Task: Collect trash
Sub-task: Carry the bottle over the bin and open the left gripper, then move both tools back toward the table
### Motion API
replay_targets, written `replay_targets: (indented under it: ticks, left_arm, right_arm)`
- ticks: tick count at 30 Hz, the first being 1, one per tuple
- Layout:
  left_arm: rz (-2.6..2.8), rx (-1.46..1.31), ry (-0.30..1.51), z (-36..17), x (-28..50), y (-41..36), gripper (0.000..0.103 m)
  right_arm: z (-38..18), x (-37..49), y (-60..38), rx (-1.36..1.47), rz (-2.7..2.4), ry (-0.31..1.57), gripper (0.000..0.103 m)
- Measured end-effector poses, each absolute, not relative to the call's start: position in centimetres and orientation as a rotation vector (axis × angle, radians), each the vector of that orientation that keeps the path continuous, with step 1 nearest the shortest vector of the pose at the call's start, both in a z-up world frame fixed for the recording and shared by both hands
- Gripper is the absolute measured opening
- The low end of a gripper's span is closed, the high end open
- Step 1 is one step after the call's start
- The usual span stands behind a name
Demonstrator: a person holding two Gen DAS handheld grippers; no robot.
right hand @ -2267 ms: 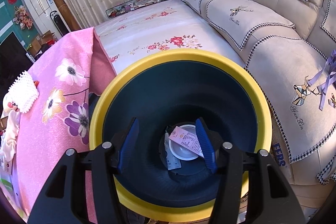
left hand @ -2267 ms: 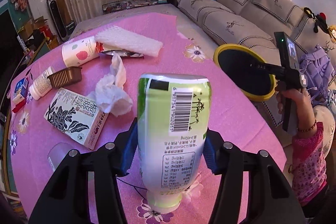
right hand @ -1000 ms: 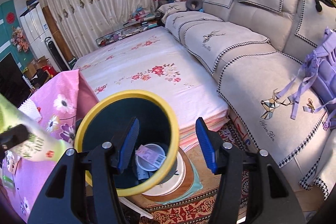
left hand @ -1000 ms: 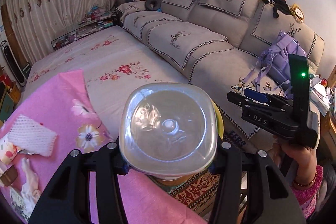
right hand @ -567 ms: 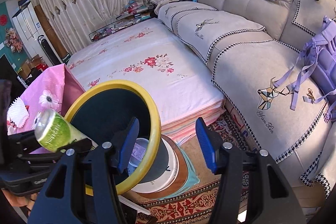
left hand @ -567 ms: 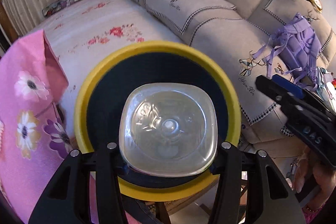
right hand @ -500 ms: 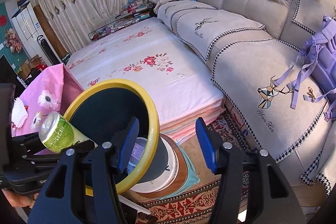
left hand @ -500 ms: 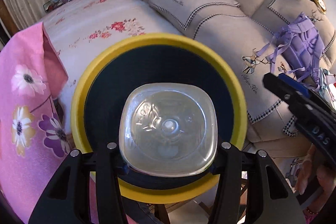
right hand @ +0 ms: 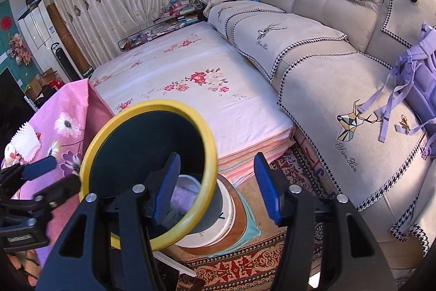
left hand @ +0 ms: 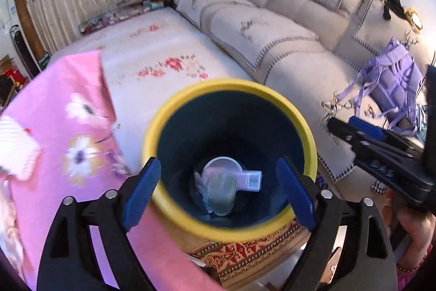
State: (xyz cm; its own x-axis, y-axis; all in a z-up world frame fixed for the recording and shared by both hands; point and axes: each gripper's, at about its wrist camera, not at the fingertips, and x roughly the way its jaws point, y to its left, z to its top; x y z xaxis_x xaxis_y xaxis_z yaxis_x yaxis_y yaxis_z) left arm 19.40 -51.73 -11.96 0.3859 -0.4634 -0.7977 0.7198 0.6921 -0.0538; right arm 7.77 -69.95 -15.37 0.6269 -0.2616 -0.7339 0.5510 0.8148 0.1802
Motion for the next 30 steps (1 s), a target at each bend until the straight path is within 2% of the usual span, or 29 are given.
replay_targets:
  ticks: [9,20,25,30]
  left_arm:
    - [-0.658,0.208,0.774,-7.0,16.8,-37.5,0.098]
    - [-0.272,0.090,0.727,-6.0,15.4,-15.8,0.098]
    - [-0.183,0.029,0.711,-6.2,15.3,-9.6,0.098]
    - [-0.197,0.007,0.696,-6.3,14.9,-8.2,0.098]
  right_arm:
    - [-14.3,11.0,-63.8,0.349,-0.351,0.779,0.054]
    - [-11.9,17.4,-48.4,0.204,-0.026,0.795,0.054]
    - [-11.0,20.5,-40.7,0.152,0.118,0.816,0.054]
    - [-10.6,24.4,-34.8,0.137,0.197,0.844,0.054]
